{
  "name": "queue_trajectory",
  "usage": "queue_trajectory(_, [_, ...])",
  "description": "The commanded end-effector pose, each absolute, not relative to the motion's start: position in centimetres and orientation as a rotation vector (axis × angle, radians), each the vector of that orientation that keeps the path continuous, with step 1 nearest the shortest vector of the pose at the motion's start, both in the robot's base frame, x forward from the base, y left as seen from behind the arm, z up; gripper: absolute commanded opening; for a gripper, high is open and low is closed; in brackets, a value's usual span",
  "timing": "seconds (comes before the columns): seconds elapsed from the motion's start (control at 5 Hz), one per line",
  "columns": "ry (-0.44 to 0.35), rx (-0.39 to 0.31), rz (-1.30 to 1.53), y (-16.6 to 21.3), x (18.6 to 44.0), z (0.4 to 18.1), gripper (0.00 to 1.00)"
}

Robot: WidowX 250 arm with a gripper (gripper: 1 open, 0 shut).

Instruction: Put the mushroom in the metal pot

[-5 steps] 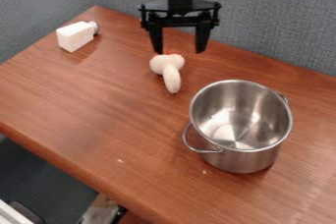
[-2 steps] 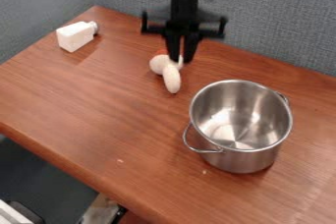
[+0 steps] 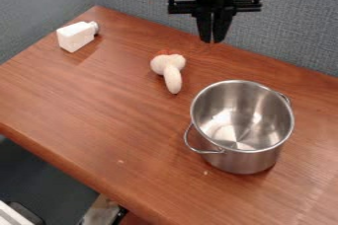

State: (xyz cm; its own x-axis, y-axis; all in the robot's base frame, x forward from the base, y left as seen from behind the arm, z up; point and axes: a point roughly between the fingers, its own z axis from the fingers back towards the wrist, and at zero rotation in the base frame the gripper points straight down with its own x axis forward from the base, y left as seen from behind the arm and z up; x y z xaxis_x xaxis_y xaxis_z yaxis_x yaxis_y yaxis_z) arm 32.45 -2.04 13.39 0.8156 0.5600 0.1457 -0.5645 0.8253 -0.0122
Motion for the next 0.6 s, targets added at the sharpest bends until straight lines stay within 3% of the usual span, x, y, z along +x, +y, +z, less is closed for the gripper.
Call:
queue_trajectory(0.0, [-0.154, 0.055, 0.658, -1.4, 32.3, 13.6, 1.0])
queue_trajectory(0.2, [-0.114, 0.084, 0.736, 0.0, 31.6, 12.4, 1.0])
queue_trajectory(0.4, [-0.081, 0.099, 0.761, 0.8, 31.4, 13.0, 1.0])
